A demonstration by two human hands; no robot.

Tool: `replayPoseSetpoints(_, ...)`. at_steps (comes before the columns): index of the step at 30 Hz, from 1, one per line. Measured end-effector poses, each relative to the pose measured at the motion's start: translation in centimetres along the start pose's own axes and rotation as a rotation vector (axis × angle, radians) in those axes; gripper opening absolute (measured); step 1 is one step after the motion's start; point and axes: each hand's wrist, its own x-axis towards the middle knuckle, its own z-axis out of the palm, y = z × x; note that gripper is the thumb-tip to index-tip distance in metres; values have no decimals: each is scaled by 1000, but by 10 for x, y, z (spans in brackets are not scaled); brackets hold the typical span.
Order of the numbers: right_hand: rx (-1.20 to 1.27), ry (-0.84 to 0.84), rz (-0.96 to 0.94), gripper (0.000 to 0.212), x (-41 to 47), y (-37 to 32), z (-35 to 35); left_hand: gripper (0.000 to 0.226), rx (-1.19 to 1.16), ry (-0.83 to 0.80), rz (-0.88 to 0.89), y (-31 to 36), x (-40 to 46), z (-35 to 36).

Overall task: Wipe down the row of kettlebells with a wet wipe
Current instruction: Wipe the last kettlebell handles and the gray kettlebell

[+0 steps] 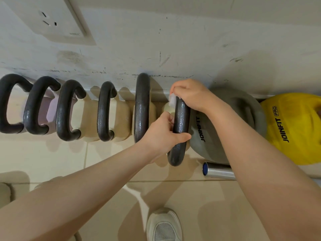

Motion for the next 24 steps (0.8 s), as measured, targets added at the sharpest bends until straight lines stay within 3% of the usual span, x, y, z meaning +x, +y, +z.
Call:
replayPoseSetpoints(4,-567,-166,-177,25,1,-5,2,35,-20,11,10,-2,-3,0)
replayPoseSetpoints(6,-708,-248,-232,30,-1,-9,1,36,-13,15,18,-3,-4,1)
replayPoseSetpoints(12,-703,-280,-145,33,17,-17,-3,34,-55,41,14,-2,0,0)
replayPoseSetpoints(16,-965,-262,-225,27,13,-26,8,40,-116,88,5,1,8,0)
replayPoseSetpoints(19,-1029,-136,-481,34,-5,-12,12,42,-128,117,-5,3,14,0)
replayPoseSetpoints(22,-938,-55,-456,33,-7,11,-3,43,-187,116,-27,7,22,4)
replayPoseSetpoints(24,-849,92,-391,36,-6,22,-4,42,-251,123,-50,12,27,7)
